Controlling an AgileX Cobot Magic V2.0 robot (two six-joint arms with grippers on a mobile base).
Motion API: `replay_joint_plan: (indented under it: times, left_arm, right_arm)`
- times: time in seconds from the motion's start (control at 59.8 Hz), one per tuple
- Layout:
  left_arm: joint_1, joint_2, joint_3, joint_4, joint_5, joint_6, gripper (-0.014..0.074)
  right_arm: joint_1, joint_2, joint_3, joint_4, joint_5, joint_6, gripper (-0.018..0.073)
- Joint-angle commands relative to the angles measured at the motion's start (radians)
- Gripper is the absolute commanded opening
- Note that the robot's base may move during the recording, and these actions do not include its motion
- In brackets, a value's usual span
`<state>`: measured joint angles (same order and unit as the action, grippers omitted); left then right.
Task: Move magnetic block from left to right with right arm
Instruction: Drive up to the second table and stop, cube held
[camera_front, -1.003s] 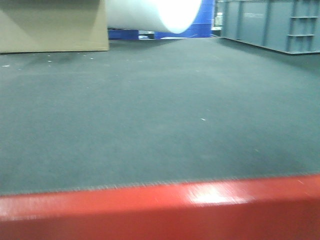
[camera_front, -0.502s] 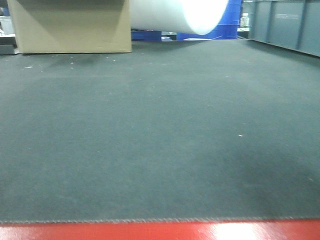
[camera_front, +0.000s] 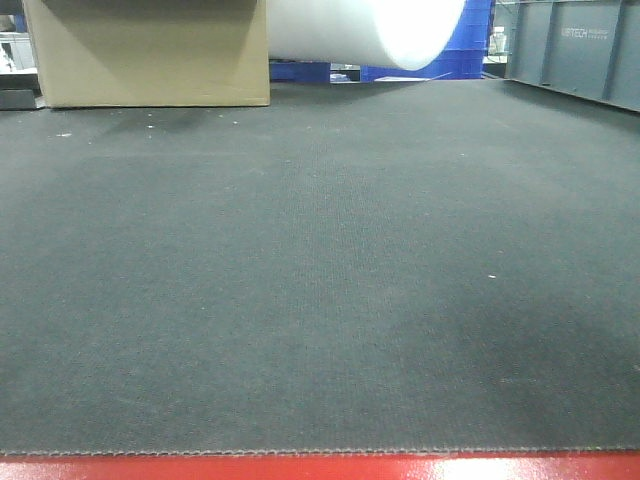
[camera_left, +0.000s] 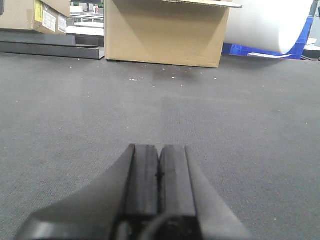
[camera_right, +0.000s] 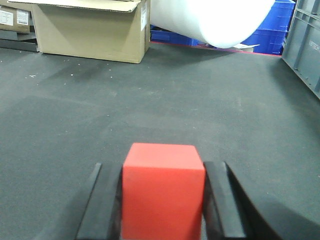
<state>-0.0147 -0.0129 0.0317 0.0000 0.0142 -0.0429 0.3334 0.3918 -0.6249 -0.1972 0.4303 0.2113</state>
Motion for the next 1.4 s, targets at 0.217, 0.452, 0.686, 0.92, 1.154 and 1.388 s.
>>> replay_joint_plan:
  times: [0.217, 0.452, 0.686, 0.92, 1.154, 1.388]
  left_arm:
    - [0.002, -0.011, 0.008, 0.000, -0.090, -0.004, -0.0116]
    - [0.002, -0.011, 0.008, 0.000, -0.090, -0.004, -0.0116]
    - [0.002, -0.011, 0.008, 0.000, -0.090, -0.004, -0.0116]
    - [0.002, -0.011, 0.008, 0.000, -0.090, -0.004, -0.0116]
    - [0.002, -0.011, 0.008, 0.000, -0.090, -0.004, -0.0116]
    - [0.002, -0.011, 0.008, 0.000, -0.090, -0.004, -0.0116]
  right_arm:
    - [-0.008, 0.006, -0.026, -0.017, -0.091, -0.006, 0.0256]
    - [-0.008, 0.006, -0.026, -0.016, -0.093, -0.006, 0.0256]
    - [-0.008, 0.006, -0.024, -0.005, -0.074, -0.006, 0.0256]
    - [-0.008, 0.173, -0.192, 0.034, 0.081, -0.006, 0.0256]
    - [0.006, 0.557, -0.525, 0.134, 0.350, -0.084, 0.0256]
    - [0.097, 0.908, -0.732, 0.248, 0.449, -0.177, 0.0256]
